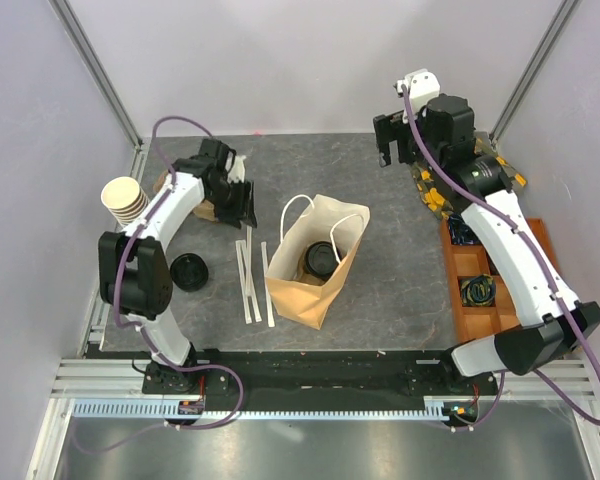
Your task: Pack the takeout coffee
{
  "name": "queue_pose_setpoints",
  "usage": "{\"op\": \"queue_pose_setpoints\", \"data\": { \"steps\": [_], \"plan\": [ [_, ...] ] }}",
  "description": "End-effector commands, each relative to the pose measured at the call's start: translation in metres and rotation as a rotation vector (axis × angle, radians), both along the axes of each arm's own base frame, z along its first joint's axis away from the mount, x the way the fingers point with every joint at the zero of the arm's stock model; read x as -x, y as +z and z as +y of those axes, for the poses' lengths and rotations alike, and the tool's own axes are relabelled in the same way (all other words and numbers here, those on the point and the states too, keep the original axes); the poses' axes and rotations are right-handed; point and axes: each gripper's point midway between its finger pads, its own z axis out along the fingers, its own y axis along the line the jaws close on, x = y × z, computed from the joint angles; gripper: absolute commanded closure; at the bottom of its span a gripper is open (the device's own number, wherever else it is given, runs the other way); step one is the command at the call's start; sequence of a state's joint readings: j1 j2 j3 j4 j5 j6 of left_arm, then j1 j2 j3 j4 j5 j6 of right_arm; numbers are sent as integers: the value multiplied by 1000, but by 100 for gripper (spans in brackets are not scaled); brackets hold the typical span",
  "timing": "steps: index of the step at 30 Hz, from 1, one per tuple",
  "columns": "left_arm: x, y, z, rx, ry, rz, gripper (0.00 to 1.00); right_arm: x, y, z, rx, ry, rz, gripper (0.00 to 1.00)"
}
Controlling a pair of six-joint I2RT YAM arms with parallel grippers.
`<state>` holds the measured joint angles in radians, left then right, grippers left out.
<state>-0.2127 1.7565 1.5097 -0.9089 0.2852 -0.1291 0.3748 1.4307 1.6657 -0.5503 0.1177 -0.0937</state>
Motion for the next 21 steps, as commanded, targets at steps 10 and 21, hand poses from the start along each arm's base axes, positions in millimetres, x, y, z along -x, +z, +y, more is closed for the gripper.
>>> {"op": "queue_pose_setpoints", "data": {
  "steps": [10,21],
  "plan": [
    [54,-87,-44,-114,146,233,64,33,-5,-33,91,-50,-8,4],
    [41,-106,-40,-238,201,231,64,50,-7,-40,82,-50,-7,3]
  ]
}}
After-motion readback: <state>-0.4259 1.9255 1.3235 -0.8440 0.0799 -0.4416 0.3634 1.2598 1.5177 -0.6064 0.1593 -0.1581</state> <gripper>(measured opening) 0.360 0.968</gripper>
